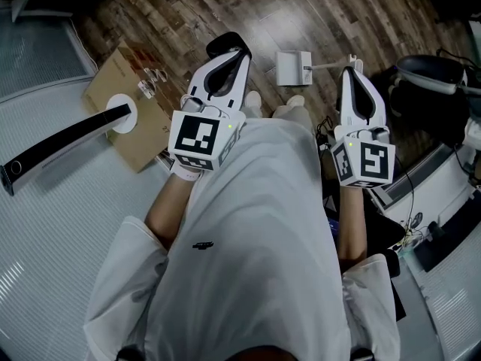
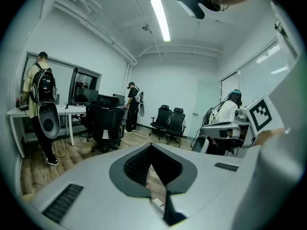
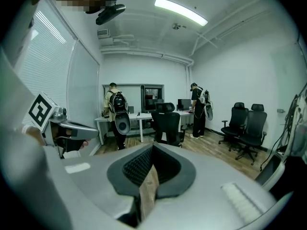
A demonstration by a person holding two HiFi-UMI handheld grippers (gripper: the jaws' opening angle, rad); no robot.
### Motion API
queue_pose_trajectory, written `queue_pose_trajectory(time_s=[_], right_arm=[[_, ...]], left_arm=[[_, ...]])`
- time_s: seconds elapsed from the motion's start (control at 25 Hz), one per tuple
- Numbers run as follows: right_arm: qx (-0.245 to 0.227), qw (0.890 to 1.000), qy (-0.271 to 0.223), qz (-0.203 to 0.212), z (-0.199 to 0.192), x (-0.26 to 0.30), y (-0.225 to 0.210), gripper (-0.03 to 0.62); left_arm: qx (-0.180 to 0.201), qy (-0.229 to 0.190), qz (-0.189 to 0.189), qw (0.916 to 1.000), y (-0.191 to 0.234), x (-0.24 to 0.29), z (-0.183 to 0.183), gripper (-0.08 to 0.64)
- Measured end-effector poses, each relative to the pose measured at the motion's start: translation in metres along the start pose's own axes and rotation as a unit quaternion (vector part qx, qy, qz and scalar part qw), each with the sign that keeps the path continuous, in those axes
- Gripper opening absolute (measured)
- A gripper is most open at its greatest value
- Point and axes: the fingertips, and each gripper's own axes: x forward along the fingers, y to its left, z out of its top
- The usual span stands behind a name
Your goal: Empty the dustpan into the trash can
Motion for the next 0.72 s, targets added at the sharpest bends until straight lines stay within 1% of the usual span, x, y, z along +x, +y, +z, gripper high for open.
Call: queue_pose_trajectory(time_s=[0.12,0.28,0.4,0.56,0.72], right_arm=[[0.003,1.0,0.002,0.001,-0.003,-0.001,0.001,0.011],[0.001,1.0,-0.015,-0.01,0.0,-0.007,0.004,0.011],[-0.008,1.0,-0.018,0.0,-0.001,-0.006,0.008,0.011],[-0.012,1.0,-0.013,0.016,-0.001,-0.005,0.012,0.011],[-0.02,0.999,-0.017,0.033,0.0,-0.002,0.014,0.011]], left_arm=[[0.002,-0.002,-0.001,1.0,-0.001,-0.001,0.001,0.006],[0.003,-0.006,-0.003,1.0,0.001,-0.006,0.001,0.006],[0.006,-0.005,0.003,1.0,0.005,-0.004,-0.002,0.006],[-0.008,0.009,0.004,0.9999,0.005,-0.005,-0.006,0.006],[0.002,0.009,-0.001,1.0,-0.001,0.002,-0.004,0.006]])
